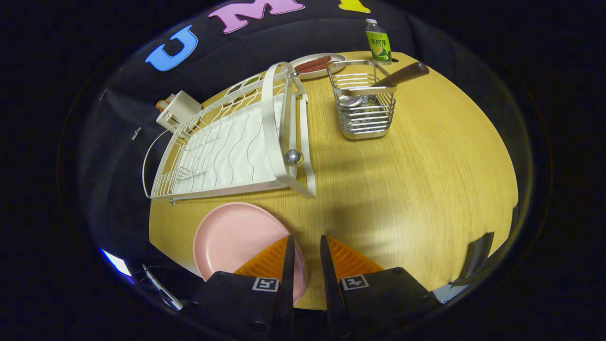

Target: Take the plate from the dish rack, then take the spoon from the basket and place it into the plate.

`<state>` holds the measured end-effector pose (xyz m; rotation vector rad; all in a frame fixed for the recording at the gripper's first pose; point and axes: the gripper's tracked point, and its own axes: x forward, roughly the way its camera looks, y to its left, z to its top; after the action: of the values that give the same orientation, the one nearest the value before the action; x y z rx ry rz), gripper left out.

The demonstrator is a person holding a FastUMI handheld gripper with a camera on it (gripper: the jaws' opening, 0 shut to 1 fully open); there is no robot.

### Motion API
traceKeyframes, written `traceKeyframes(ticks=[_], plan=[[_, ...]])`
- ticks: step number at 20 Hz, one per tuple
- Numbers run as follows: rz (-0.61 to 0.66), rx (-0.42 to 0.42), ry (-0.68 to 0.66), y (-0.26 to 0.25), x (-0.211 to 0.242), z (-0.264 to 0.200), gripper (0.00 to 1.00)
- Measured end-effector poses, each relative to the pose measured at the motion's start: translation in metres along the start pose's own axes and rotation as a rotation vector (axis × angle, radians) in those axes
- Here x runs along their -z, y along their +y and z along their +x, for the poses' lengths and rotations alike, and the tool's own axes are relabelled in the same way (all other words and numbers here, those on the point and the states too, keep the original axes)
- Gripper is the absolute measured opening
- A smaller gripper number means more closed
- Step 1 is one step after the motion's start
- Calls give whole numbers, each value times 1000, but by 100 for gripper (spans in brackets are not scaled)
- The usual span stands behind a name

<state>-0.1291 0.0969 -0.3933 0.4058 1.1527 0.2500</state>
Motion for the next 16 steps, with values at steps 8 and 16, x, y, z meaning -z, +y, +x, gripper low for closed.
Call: traceKeyframes(ticks=[8,16], plan=[[-102,145,-333,-54,-122,-64,56],[-234,168,-318,-72,-162,-34,53]])
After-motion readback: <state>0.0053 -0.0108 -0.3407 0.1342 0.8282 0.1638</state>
